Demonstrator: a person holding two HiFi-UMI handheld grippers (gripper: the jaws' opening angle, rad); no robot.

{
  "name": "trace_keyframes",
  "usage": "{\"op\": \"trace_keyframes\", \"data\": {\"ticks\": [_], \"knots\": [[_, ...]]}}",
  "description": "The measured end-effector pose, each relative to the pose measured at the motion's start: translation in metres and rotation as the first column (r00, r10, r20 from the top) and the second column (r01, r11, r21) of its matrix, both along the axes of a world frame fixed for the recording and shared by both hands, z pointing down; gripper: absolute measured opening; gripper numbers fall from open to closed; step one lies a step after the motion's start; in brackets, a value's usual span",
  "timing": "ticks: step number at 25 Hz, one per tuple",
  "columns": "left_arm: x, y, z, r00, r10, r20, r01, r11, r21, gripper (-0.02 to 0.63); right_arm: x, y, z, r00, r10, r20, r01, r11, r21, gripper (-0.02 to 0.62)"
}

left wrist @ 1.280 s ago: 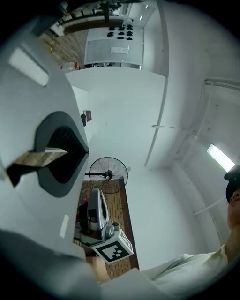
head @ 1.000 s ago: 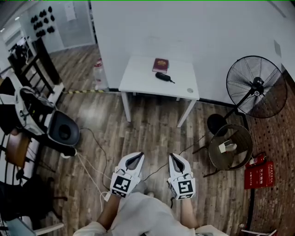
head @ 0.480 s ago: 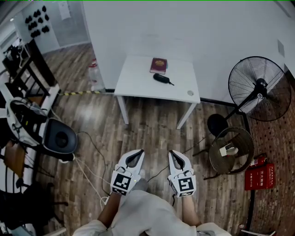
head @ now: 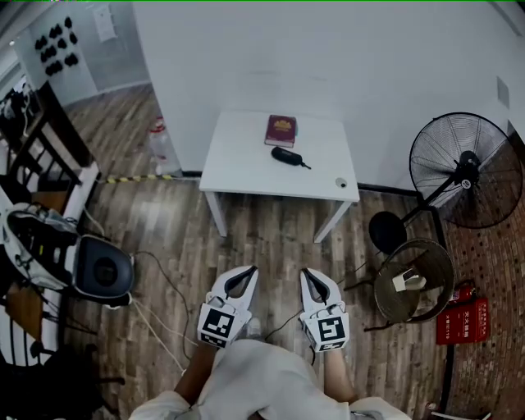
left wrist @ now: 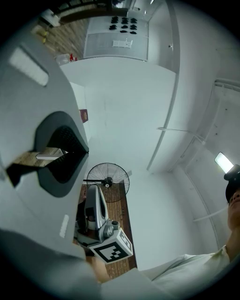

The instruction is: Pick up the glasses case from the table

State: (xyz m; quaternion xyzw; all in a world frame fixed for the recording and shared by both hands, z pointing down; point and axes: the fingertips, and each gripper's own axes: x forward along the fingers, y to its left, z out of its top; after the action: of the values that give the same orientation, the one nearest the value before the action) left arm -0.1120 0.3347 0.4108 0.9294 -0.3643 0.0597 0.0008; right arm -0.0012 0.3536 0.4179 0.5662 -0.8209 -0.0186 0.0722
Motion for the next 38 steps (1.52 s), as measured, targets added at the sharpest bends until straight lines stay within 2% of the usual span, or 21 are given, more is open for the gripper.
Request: {"op": "trace_keyframes", "data": {"ticks": [16,27,31,38], "knots": [[0.016,-0.095,-0.005,0.998,0.059,-0.011,-0.059,0.998,0.003,0.018,0.02,-0.082,-0.006,0.996,0.092,-0.004,-0.092,0.996,-0.014,0.005],[0.037,-0.157,-0.011,0.999,0.047,0.004,-0.047,0.998,0.032,0.018,0.045,-0.151,-0.007,0.997,0.069,0.02,-0.069,0.998,0.007,0.005],[0.046,-0.189,-0.002,1.0,0.019,0.013,-0.019,1.0,0.007,0.018,0.052,-0.186,-0.008,0.999,0.034,0.027,-0.035,0.999,0.018,0.005],[0.074,-0.252,-0.004,1.0,-0.017,0.015,0.017,1.0,0.006,0.018,0.079,-0.249,-0.005,1.0,-0.001,0.028,0.002,1.0,-0.023,0.005]]}}
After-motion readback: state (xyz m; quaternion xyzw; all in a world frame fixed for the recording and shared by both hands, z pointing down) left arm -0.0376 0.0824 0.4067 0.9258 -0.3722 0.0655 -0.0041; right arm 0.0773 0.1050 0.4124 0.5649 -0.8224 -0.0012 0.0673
